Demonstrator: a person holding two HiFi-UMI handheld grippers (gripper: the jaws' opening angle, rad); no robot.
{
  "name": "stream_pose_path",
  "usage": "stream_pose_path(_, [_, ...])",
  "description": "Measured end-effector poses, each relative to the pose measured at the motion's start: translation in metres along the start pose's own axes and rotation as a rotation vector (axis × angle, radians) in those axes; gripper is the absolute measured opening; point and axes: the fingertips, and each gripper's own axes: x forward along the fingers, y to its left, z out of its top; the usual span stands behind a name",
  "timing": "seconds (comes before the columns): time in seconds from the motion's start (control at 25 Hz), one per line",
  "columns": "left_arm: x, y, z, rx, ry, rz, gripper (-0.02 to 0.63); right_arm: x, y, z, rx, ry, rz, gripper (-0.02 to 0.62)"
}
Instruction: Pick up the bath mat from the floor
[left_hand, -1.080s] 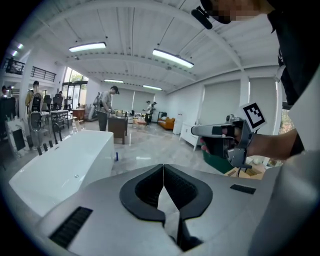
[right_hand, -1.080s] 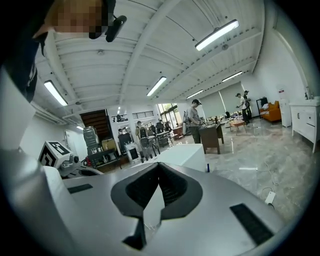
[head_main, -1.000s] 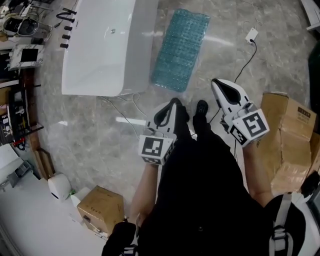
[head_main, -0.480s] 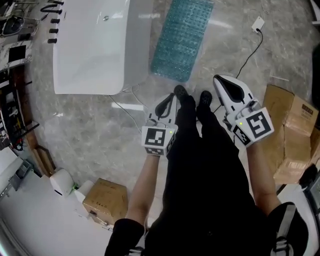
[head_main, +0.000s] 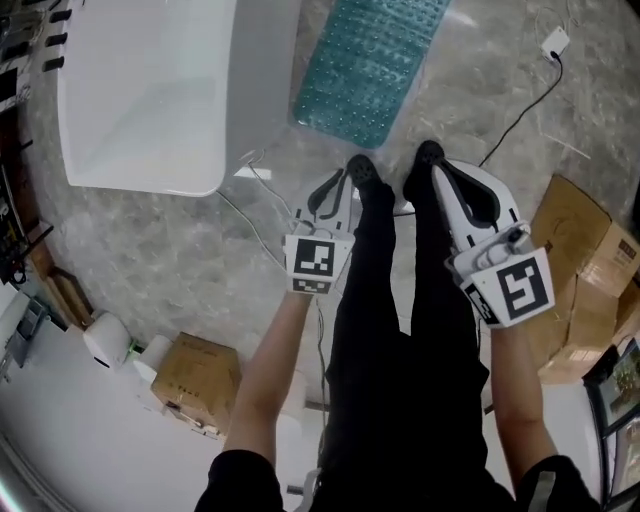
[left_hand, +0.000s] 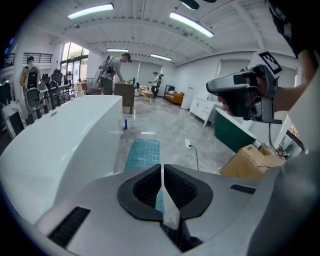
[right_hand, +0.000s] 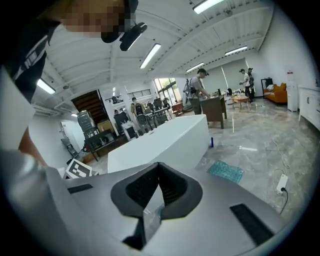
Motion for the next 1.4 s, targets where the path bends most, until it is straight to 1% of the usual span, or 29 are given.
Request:
stream_pose_path(0.08, [0.027, 0.011, -0.029, -0.003, 0.019, 0.011, 0.009, 0.024, -0.008, -0.028, 0.015, 0.024, 0.014, 0.011])
stream_pose_path(0.2, [0.071, 0.027, -0.075, -0.027, 0.053, 0.035, 0.012, 0.059, -0.024, -0.07, 0.013, 0.052, 0.033, 0.012])
stream_pose_path(0.32, [0.117, 0.033, -0.131, -0.059, 0.106, 0.052, 0.029, 0.09, -0.043, -0.117, 0.012, 0.081, 0.051, 0.012])
stream_pose_path(0.4, [0.142, 0.031, -0.17, -0.105, 0.145, 0.064, 0.05, 0.107, -0.052, -0.149, 0.029, 0.106, 0.069, 0.012])
stream_pose_path(0.48, [0.165, 0.032, -0.204, -0.162, 0.164, 0.082, 0.071, 0.124, -0.06, -0.182, 0.035, 0.135, 0.086, 0.011])
stream_pose_path(0.64, [0.217, 0.05, -0.268, -0.277, 0.187, 0.135, 0.078, 0.165, -0.078, -0.249, 0.019, 0.184, 0.099, 0.011])
stream_pose_path(0.76, [0.26, 0.057, -0.321, -0.345, 0.224, 0.155, 0.091, 0.191, -0.09, -0.295, 0.013, 0.222, 0.1, 0.012])
stream_pose_path(0.8, [0.273, 0.06, -0.337, -0.383, 0.232, 0.163, 0.094, 0.199, -0.093, -0.307, 0.013, 0.231, 0.101, 0.012])
stream_pose_path(0.92, [0.305, 0.078, -0.378, -0.532, 0.233, 0.199, 0.111, 0.215, -0.098, -0.336, 0.009, 0.248, 0.107, 0.012])
stream_pose_path(1.0, [0.322, 0.091, -0.402, -0.597, 0.238, 0.228, 0.121, 0.222, -0.1, -0.353, 0.019, 0.256, 0.107, 0.012])
stream_pose_path(1.12, [0.341, 0.109, -0.438, -0.656, 0.262, 0.285, 0.145, 0.234, -0.103, -0.374, 0.043, 0.264, 0.104, 0.012])
stream_pose_path(1.24, [0.356, 0.123, -0.464, -0.715, 0.256, 0.338, 0.168, 0.244, -0.103, -0.385, 0.063, 0.253, 0.106, 0.012])
stream_pose_path(1.32, [0.364, 0.131, -0.477, -0.749, 0.25, 0.37, 0.201, 0.249, -0.099, -0.393, 0.061, 0.247, 0.129, 0.012])
stream_pose_path(1.4, [0.371, 0.137, -0.492, -0.794, 0.249, 0.409, 0.209, 0.254, -0.095, -0.402, 0.049, 0.255, 0.152, 0.011])
